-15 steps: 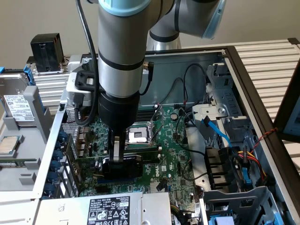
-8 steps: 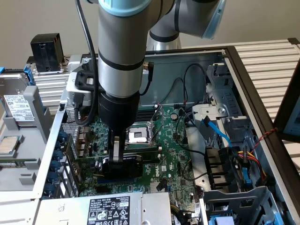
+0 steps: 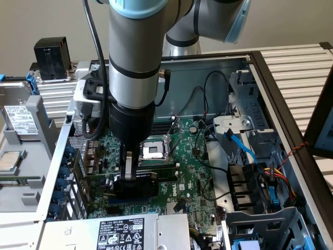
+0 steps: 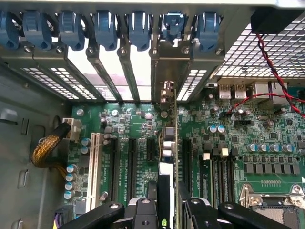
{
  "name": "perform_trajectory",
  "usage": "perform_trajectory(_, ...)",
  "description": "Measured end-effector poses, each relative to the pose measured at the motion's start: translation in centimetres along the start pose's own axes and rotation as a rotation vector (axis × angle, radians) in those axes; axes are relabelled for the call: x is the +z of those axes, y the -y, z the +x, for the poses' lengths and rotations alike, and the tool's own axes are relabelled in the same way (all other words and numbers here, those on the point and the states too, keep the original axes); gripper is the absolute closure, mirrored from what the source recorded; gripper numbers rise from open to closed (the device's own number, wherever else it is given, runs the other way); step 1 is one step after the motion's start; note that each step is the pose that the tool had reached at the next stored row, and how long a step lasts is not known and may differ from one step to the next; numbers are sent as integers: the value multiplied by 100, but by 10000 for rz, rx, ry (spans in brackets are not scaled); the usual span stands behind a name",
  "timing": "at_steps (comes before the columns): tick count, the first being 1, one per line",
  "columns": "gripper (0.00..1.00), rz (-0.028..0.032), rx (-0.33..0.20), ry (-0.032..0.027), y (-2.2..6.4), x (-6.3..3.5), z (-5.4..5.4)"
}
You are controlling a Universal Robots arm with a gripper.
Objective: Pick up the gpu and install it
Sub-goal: 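Insert the gpu into the slot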
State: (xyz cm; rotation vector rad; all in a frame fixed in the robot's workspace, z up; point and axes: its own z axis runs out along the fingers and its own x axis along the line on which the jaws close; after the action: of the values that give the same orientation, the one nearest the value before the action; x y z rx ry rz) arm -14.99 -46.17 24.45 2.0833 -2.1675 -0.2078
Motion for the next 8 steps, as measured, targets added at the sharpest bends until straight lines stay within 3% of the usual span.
perform_trajectory(8, 73, 0, 23, 5, 0, 1, 0)
